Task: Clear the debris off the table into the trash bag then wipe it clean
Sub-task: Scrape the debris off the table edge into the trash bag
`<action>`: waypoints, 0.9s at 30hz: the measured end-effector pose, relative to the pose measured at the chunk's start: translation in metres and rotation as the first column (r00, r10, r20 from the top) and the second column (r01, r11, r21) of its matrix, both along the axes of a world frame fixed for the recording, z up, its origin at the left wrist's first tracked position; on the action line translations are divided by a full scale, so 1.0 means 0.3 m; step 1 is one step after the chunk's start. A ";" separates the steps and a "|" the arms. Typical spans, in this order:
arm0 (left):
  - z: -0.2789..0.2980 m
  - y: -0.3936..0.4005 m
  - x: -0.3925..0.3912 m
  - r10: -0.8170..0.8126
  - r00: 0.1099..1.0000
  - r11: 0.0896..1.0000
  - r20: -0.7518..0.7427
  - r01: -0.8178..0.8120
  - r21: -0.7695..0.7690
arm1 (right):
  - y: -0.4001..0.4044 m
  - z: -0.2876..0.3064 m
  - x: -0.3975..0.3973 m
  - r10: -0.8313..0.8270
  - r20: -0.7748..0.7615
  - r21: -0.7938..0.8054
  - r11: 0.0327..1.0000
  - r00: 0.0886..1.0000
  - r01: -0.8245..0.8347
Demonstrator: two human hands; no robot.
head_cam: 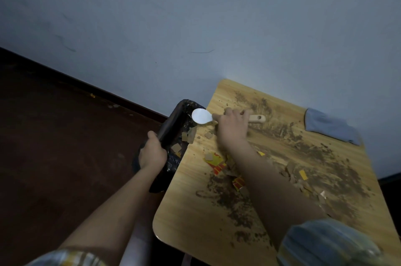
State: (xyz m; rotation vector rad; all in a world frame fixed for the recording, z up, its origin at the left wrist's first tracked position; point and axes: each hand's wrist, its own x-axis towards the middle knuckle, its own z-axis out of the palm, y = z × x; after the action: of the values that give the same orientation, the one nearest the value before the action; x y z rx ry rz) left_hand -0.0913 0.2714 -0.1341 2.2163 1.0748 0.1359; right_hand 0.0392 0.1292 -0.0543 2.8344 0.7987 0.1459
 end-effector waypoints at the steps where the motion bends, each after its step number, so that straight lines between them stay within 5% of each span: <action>1: 0.001 0.001 -0.003 0.001 1.000 1.000 -0.001 -0.001 -0.002 | 0.014 -0.002 -0.004 -0.018 -0.024 0.044 0.999 1.000 0.019; 6: 0.000 0.016 -0.014 0.010 1.000 1.000 -0.005 -0.010 0.000 | -0.022 0.032 -0.003 -0.059 -0.088 0.286 0.955 0.994 0.081; 12: -0.007 0.018 -0.019 0.003 1.000 1.000 0.001 -0.003 -0.005 | -0.154 0.077 0.000 0.033 0.014 0.096 0.995 0.999 -0.034; 21: -0.009 0.016 -0.008 -0.001 1.000 1.000 0.014 0.001 0.003 | -0.270 0.067 0.112 -0.390 -0.003 0.027 0.920 0.921 0.390; 27: -0.014 0.021 0.006 -0.006 1.000 1.000 0.004 0.006 0.010 | -0.245 0.030 0.128 -0.378 0.055 -0.094 0.920 0.924 0.381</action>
State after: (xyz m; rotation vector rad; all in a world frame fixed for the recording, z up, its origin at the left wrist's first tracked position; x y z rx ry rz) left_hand -0.0895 0.2777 -0.1384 2.2270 1.0677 0.1435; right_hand 0.0774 0.0556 -0.0454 2.8133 0.2273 0.0940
